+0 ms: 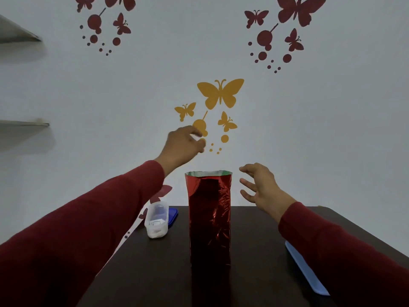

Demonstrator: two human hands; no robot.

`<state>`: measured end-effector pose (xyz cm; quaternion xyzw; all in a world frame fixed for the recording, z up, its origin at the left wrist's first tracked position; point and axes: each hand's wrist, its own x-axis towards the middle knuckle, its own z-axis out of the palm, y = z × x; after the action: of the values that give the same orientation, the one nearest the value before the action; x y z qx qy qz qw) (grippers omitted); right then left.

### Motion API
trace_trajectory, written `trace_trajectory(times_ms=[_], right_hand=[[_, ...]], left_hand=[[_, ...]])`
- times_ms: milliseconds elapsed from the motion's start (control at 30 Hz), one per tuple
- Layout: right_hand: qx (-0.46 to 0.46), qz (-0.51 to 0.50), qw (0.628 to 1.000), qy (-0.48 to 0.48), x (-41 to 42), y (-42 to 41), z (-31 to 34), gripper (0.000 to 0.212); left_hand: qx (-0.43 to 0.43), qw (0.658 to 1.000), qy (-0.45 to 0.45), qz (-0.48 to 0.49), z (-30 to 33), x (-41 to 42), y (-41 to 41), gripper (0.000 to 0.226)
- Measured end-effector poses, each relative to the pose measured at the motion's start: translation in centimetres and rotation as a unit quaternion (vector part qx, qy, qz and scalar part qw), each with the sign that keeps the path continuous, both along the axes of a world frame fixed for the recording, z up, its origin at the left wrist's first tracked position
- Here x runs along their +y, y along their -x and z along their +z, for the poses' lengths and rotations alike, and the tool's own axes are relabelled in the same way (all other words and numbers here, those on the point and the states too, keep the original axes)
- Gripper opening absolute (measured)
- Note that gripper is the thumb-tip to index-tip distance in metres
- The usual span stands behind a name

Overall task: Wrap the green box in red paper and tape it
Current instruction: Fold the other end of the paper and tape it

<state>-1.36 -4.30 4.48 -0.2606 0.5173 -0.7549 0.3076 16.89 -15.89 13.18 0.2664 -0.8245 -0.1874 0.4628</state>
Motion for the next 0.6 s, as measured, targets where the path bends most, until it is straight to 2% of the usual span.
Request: trace_trajectory(times_ms=[33, 100, 200, 300, 433, 600], right_hand=[[0.006, 0.000, 1.000, -0.001, -0.1, 0.0, 0.0, 0.061], [0.019, -0.001, 1.000, -0.008, -0.3, 0.0, -0.1, 0.073], [0.010, 0.000, 1.000, -0.010, -0.6, -0.3, -0.6, 0.077], [-0.007, 0.009, 1.000, -0.022, -1.1, -0.6, -1.2, 0.071], [-0.011, 0.013, 0.999, -0.029, -1.2, -1.2, -1.2, 0.066], [0.007, 0.012, 0.999, -0.041, -1.2, -1.0, -0.9, 0.068]], left_hand=[[0.023, 0.999, -0.011, 0.019, -0.8, -0.7, -1.1, 0.020], [0.063, 0.995, -0.062, 0.054, -3.5, -2.4, -3.0, 0.011], [0.085, 0.974, -0.206, 0.032, -8.2, -4.1, -4.4, 0.006], [0.053, 0.948, -0.310, -0.043, -11.2, -3.9, -3.9, 0.009], [0.055, 0.928, -0.343, -0.135, -11.5, -2.8, -2.2, 0.016], [-0.036, 0.937, -0.317, -0.139, -11.3, -2.7, -1.1, 0.020]])
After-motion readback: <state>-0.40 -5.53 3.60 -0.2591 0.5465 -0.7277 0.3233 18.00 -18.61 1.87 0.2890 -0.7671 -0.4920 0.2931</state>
